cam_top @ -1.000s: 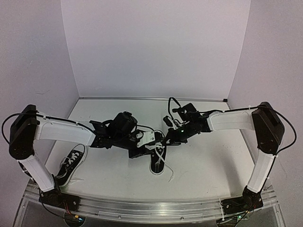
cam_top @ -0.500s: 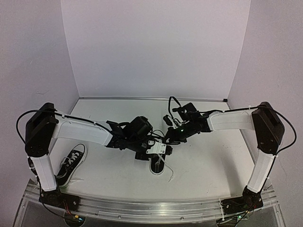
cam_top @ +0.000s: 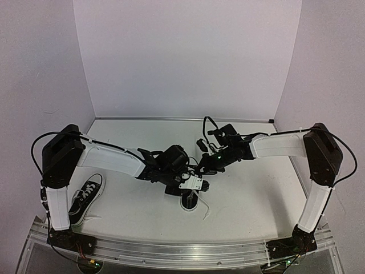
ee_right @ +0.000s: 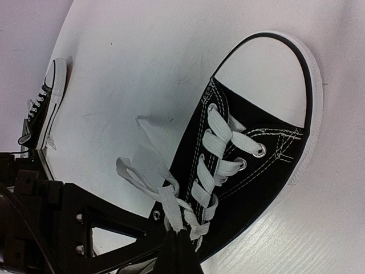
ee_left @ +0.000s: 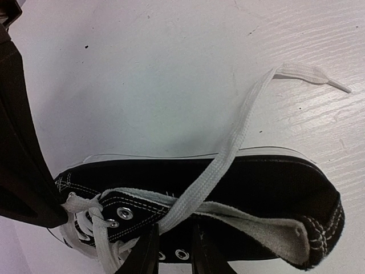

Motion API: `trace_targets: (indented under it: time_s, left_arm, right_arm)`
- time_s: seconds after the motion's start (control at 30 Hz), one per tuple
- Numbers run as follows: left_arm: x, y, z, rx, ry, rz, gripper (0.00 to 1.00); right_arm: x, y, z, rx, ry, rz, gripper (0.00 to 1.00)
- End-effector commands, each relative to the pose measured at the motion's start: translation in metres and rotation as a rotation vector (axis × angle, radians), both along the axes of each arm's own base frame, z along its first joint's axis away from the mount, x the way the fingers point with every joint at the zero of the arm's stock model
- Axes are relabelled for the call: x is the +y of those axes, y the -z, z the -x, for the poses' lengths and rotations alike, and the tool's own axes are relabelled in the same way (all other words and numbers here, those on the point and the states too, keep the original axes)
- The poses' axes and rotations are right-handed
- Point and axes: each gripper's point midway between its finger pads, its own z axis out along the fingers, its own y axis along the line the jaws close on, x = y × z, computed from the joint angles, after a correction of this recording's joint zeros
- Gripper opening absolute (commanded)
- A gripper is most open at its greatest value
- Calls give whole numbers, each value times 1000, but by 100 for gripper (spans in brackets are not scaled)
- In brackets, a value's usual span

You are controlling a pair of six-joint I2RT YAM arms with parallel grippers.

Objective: Tie the shoes

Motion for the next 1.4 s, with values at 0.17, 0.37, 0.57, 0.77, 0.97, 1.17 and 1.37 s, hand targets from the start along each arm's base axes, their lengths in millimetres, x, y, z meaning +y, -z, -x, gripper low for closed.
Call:
trace_targets:
  time_s: [0.17,0.37,0.57,0.77,0.97,1.17,1.37]
  left_arm:
    - [-16,-13,-12,-51,-12,40,21]
    - [-19,-14,-16,-66,-24,52,23]
    - [-19,-13,-24,-91,-53,48,10]
    - [-17,-31,-22,-98,-77,119,0]
    - [-13,-46,-23,-77,-127,203,0]
    - [-6,-52,-34,-37,-202,244,0]
    - [-8,-59,-42,-15,-231,302,0]
  right_arm:
    - [5,-7,1,-12,-9,-27,0]
    - [5,-7,1,-10,-8,-29,0]
    - [5,-6,1,-7,-8,-28,0]
    - [5,-7,1,-8,-8,-30,0]
    - [4,-7,1,-10,-8,-32,0]
    - [4,-9,1,-13,-3,-34,0]
    - [3,-11,2,-16,-1,-37,0]
